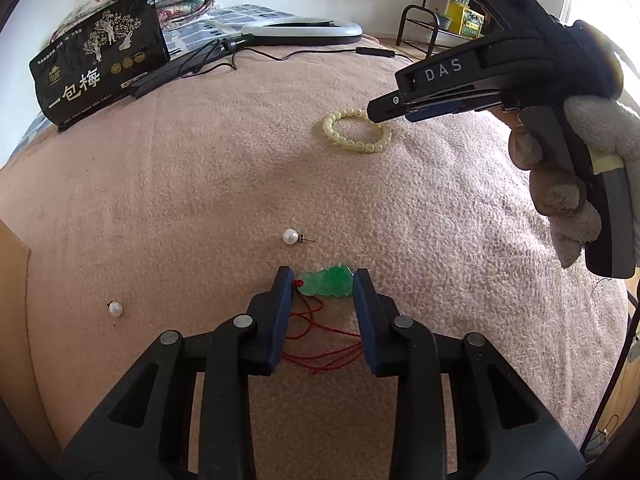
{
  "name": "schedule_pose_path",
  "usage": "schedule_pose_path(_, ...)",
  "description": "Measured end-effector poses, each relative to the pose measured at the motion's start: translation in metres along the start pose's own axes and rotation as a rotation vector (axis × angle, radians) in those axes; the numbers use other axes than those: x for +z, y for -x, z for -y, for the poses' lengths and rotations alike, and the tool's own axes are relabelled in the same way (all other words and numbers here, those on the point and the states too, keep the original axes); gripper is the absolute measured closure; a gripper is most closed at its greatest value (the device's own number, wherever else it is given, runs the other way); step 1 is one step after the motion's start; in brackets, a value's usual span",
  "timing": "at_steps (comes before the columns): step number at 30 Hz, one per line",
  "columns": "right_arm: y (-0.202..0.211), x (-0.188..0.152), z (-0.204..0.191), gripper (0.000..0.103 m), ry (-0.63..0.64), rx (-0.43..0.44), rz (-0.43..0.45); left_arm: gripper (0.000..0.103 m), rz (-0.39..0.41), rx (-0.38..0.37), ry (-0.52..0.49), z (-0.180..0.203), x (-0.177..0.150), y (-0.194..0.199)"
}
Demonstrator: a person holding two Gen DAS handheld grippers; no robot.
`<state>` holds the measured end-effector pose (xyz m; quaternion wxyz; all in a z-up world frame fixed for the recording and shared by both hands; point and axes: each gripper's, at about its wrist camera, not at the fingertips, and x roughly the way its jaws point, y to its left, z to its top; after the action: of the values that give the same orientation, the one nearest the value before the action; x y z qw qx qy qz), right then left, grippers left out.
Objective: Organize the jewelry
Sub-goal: 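Grasp the jade pendant with the left tool while the right tool grasps the bead bracelet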
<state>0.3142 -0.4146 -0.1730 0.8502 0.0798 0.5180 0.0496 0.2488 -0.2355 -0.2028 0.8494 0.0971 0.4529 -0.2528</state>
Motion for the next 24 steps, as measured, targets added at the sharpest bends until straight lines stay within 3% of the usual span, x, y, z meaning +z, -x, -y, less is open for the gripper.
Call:
schedule_pose_path(10, -0.015, 0.0, -0.004, 0.067, -0.007, 0.008, -0.039, 0.085, 0.009, -0.015, 0.014, -0.004, 0.001, 0.0)
schedule_pose_path(15, -0.021, 0.003, -0.008, 0.075, 0.006, -0.018, -0.059, 0.085, 0.014, -0.021, 0.014, -0.005, 0.001, 0.0)
schedule_pose_path(19, -0.022, 0.005, -0.008, 0.089, 0.006, -0.038, -0.066, 0.085, 0.015, -0.022, 0.012, -0.004, -0.001, 0.0)
schedule_pose_path(23, -0.022, 0.005, -0.007, 0.091, 0.005, -0.036, -0.066, 0.084, 0.004, -0.035, 0.021, -0.006, -0.001, 0.001)
schedule_pose_path(24, -0.022, 0.005, -0.007, 0.091, 0.004, -0.037, -0.066, 0.079, 0.002, -0.041, 0.024, -0.006, -0.001, 0.001)
